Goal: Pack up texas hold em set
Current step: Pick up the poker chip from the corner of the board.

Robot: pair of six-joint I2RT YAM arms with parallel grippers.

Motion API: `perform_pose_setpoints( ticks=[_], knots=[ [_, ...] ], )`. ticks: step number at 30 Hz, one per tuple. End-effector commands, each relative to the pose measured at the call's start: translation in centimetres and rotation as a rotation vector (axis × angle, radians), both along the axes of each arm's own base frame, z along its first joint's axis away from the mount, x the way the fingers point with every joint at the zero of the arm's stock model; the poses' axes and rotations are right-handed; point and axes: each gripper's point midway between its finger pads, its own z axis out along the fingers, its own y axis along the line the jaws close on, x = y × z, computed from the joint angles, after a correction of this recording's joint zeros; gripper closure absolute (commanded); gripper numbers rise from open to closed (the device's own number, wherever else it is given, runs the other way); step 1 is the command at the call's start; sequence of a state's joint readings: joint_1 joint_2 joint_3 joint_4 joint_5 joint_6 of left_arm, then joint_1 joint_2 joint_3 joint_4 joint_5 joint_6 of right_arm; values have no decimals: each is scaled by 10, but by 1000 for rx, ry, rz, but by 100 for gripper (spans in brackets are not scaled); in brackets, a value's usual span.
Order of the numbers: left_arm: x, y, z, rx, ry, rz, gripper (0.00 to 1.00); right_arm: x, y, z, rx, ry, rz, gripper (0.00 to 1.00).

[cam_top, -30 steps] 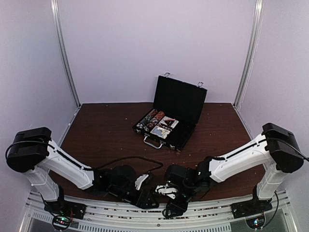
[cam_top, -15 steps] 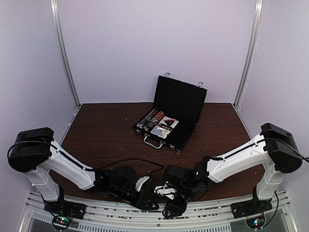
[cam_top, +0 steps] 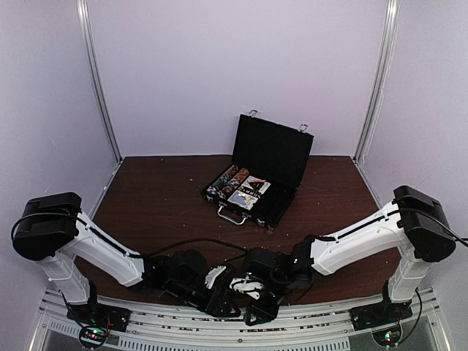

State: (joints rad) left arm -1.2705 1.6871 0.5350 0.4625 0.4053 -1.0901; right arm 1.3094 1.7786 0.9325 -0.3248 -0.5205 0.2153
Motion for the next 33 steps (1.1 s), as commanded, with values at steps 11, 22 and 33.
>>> perform_pose_setpoints(
  ticks=[11, 22, 33],
  knots=[
    [45, 5, -4, 22, -63, 151, 47, -30, 9, 11, 93, 221, 84, 93],
    [48, 17, -2, 48, -81, 167, 47, -1, 9, 29, 179, 358, -53, 100],
    [102, 70, 4, 106, -155, 322, 44, 145, 3, 74, 215, 31, -327, 100]
  ],
)
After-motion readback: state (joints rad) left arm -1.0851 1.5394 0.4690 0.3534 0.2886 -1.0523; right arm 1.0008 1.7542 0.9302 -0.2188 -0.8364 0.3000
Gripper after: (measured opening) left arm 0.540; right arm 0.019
